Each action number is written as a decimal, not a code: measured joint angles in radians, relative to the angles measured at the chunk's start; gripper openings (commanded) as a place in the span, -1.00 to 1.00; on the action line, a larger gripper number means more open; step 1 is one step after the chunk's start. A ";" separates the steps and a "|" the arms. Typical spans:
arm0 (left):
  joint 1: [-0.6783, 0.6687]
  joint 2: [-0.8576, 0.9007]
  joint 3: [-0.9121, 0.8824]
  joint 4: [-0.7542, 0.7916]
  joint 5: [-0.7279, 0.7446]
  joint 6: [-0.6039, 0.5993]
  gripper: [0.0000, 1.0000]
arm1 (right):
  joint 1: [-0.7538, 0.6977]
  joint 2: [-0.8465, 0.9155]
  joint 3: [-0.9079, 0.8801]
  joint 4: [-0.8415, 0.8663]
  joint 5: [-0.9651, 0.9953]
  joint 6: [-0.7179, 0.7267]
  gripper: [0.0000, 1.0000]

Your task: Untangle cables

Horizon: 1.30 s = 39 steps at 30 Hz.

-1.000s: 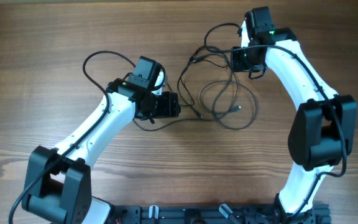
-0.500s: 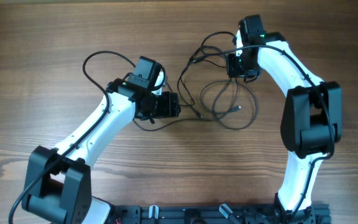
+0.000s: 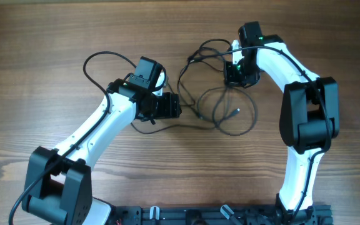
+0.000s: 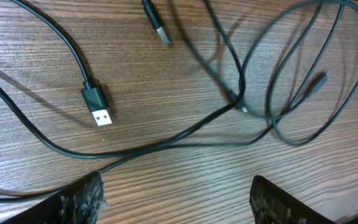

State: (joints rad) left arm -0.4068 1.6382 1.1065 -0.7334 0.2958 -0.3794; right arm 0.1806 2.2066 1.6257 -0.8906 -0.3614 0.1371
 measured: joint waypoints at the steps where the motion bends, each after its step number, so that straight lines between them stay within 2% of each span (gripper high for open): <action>1: 0.000 0.000 0.000 0.000 0.000 0.000 0.55 | 0.000 -0.005 0.000 -0.009 -0.060 -0.014 -0.91; 6: 0.000 0.000 0.000 0.000 0.000 0.000 0.55 | 0.002 -0.156 -0.004 -0.099 -0.354 -0.153 -0.91; 12: 0.000 0.000 0.000 0.000 0.000 0.000 0.54 | 0.009 -0.412 -0.003 -0.235 -0.370 -0.245 -0.91; 15: 0.000 0.000 0.000 0.000 0.000 0.000 0.54 | 0.009 -0.428 -0.004 -0.262 -0.391 -0.282 -0.91; 21: 0.000 0.000 0.000 0.000 0.000 0.000 0.55 | 0.011 -0.428 -0.004 -0.221 -0.573 -0.366 -0.91; 25: 0.000 0.000 0.000 0.000 0.000 0.000 0.58 | 0.011 -0.428 -0.004 -0.192 -0.520 -0.301 -0.92; 27: 0.000 0.000 0.000 0.002 0.011 0.000 0.67 | 0.010 -0.428 -0.004 -0.192 -0.517 -0.287 -0.91; 29: 0.000 0.000 0.000 0.021 0.050 -0.002 0.77 | 0.010 -0.428 -0.004 -0.179 -0.546 -0.280 -0.91; 39: 0.000 0.000 0.000 0.270 0.459 -0.004 0.82 | 0.012 -0.428 -0.004 -0.082 -0.780 -0.214 -0.91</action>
State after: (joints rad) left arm -0.4068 1.6386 1.1061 -0.4637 0.7544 -0.3832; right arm 0.1925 1.7790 1.6218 -0.9730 -1.1419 -0.0772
